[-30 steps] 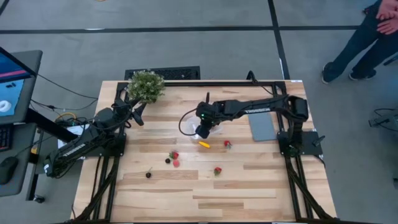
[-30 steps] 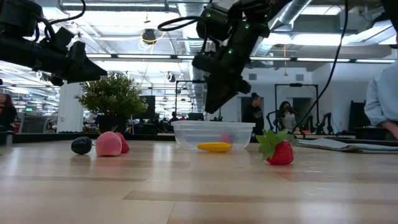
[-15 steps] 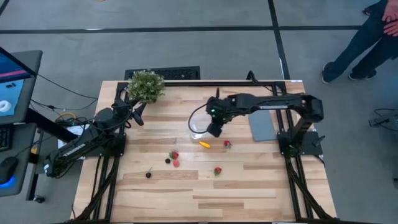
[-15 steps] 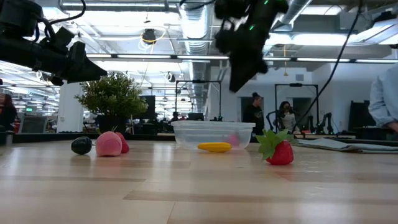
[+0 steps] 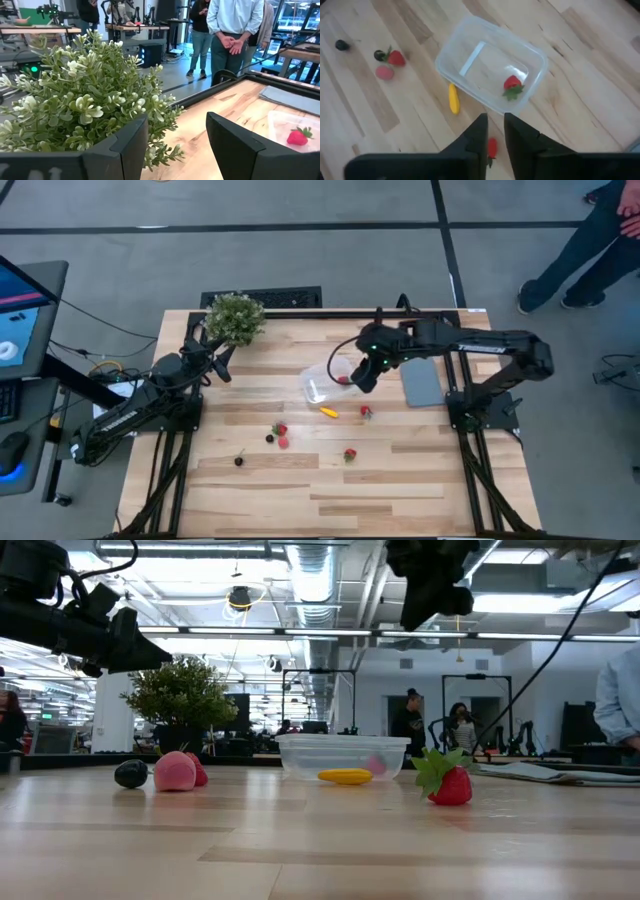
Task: Pick and placing Produce into tupperware
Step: Put the strawberry into the transparent bin
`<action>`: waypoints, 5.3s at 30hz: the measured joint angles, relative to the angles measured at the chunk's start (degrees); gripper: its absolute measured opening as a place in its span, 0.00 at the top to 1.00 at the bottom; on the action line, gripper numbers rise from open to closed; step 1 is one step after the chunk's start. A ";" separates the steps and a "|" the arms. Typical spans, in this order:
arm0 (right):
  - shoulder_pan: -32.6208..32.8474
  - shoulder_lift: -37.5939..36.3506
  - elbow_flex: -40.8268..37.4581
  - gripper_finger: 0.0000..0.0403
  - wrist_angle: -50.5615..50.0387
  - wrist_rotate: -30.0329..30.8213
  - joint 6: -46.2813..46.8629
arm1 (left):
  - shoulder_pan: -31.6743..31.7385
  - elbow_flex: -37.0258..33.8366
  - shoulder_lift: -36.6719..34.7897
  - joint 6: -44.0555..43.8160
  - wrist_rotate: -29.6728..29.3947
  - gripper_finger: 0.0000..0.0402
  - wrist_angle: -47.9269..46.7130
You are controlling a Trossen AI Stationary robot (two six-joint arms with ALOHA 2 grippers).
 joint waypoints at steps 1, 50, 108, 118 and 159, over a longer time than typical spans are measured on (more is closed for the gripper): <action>0.00 -0.14 0.00 0.74 0.06 0.52 -0.43 | 0.00 0.00 0.00 0.00 0.11 0.52 0.00; 15.19 27.00 -2.16 0.35 -4.57 4.42 9.00 | 0.13 -0.02 2.67 1.07 1.25 0.52 -0.07; 12.70 26.85 -10.01 0.56 6.16 2.54 10.01 | 0.15 -0.02 2.69 -2.62 -0.25 0.52 -0.17; 12.68 27.01 -9.24 0.60 4.22 2.96 9.71 | 0.15 -0.02 2.69 -2.64 -0.25 0.52 -0.10; -0.72 28.31 24.00 0.55 -4.46 5.49 -7.77 | 0.14 -0.04 2.68 -2.62 -0.22 0.52 -0.09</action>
